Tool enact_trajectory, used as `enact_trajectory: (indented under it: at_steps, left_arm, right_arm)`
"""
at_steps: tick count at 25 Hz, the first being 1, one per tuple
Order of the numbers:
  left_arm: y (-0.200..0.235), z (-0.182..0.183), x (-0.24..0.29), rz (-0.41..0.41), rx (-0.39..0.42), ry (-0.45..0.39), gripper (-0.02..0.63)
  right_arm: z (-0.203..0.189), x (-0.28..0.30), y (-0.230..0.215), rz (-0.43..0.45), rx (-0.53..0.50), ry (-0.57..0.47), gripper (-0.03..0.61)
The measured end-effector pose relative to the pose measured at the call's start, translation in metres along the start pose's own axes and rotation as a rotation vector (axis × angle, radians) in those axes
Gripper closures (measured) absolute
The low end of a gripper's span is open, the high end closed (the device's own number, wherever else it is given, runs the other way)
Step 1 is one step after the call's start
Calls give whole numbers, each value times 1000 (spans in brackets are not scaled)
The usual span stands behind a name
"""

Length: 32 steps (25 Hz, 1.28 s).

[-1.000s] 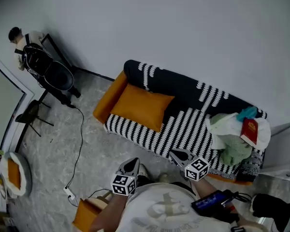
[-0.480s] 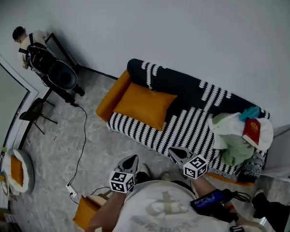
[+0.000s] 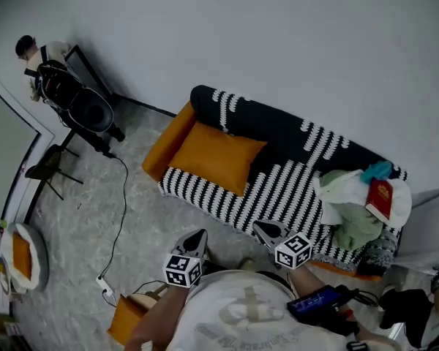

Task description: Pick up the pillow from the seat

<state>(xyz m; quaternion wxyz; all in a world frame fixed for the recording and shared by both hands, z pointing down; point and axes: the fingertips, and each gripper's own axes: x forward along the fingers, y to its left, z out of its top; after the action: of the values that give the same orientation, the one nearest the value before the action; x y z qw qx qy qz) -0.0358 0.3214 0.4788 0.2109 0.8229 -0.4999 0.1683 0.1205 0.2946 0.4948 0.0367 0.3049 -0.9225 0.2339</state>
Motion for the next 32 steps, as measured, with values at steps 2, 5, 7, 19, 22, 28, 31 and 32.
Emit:
enact_trajectory:
  at_steps: [2, 5, 7, 19, 22, 28, 31, 32]
  left_arm:
    - [7, 0, 0, 3, -8, -5, 604]
    - [19, -2, 1, 4, -22, -9, 604]
    - [27, -4, 1, 3, -35, -10, 604]
    - [116, 8, 6, -37, -74, -16, 604]
    - [142, 16, 11, -56, -75, -20, 604]
    - [191, 26, 18, -95, -75, -18, 604]
    - [211, 32, 18, -119, -65, -16, 604]
    - [218, 34, 18, -126, -59, -16, 604]
  right_arm:
    - [2, 6, 0, -1, -5, 4, 566]
    - [2, 19, 3, 2, -13, 18, 565]
    - [2, 28, 4, 0, -15, 29, 566]
    - [14, 103, 23, -57, -28, 70, 566]
    - [20, 127, 27, -76, -40, 80, 566]
    - [29, 166, 29, -150, -29, 87, 565]
    - [34, 178, 25, -202, -17, 82, 565]
    - [35, 182, 24, -219, -10, 80, 565]
